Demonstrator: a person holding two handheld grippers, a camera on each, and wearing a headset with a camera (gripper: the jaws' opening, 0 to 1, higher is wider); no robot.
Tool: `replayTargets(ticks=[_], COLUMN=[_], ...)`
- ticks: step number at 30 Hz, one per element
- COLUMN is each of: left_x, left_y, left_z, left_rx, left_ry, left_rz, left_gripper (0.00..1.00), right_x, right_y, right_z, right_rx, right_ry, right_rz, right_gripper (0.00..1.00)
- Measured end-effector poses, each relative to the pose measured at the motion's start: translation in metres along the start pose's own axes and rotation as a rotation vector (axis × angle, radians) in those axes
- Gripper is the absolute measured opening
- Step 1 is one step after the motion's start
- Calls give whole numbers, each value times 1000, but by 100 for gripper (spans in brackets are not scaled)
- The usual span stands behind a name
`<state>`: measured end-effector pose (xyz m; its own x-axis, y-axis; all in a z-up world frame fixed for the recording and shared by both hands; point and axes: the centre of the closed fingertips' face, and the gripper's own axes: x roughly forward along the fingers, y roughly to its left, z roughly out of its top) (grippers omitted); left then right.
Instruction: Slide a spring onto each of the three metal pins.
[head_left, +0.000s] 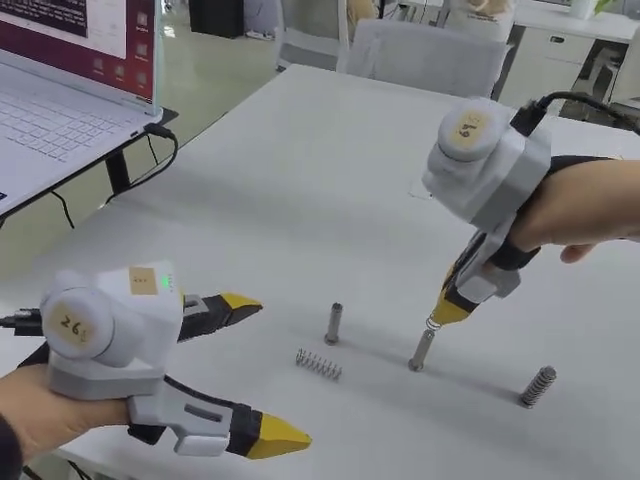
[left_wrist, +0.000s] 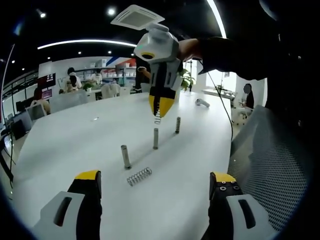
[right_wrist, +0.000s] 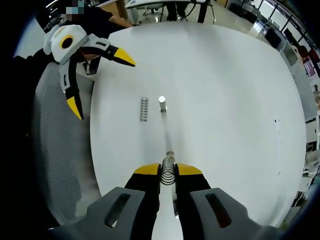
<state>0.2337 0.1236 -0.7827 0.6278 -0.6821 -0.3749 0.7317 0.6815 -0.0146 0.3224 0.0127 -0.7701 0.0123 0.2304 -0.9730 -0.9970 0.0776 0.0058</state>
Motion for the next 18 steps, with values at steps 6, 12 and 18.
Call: replayTargets(ticks=[6, 12, 18], left_x=[1, 0, 1], left_y=[0, 2, 1], left_z=[0, -1, -1], left_rx=[6, 9, 11], left_ry=[1, 3, 4], left_rz=[-1, 1, -2], left_gripper=[87, 88, 89], right_x=[7, 10, 12], right_y=[-3, -6, -5], right_z=[-1, -3, -4], right_rx=[6, 11, 14], right_ry=[12, 20, 27], right_rz=[8, 5, 12], right_gripper=[9, 9, 9])
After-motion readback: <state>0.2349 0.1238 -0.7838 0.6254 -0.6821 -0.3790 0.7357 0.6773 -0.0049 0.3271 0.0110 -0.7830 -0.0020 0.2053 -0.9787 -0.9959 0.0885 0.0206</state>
